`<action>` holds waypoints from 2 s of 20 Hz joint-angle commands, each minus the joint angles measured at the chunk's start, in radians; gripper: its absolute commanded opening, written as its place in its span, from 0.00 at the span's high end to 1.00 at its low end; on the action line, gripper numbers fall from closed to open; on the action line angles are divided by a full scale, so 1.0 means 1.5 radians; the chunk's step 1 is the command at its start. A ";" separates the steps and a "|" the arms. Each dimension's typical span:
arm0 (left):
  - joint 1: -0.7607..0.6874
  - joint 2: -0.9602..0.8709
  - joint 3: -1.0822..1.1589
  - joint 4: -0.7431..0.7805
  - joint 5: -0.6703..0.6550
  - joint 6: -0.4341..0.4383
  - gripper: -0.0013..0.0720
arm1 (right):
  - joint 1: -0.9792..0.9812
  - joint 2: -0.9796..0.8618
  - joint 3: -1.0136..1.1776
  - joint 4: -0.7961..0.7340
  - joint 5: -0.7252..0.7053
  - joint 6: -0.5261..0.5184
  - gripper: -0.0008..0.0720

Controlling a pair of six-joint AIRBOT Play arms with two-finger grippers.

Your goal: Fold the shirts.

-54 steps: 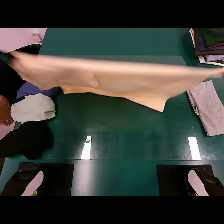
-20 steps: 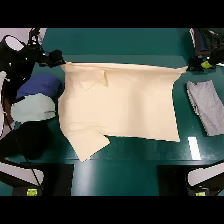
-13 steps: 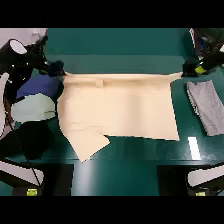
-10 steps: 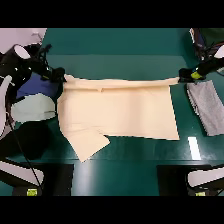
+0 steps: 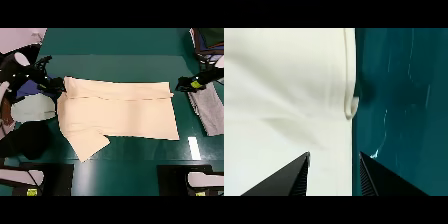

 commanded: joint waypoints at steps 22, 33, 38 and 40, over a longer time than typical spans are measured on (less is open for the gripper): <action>-0.001 0.441 -0.674 -0.171 0.184 -0.032 0.43 | 0.000 0.322 -0.318 0.093 -0.040 0.000 0.49; -0.001 0.441 -0.570 -0.175 0.083 0.020 0.94 | -0.283 0.351 -0.574 0.081 0.068 -0.054 0.25; -0.001 0.441 -0.570 -0.175 0.090 0.020 0.94 | -0.294 0.262 -0.620 0.207 0.003 -0.102 0.40; -0.001 0.441 -0.570 -0.175 0.092 0.020 0.94 | -0.252 0.231 -0.607 0.213 -0.005 -0.104 0.53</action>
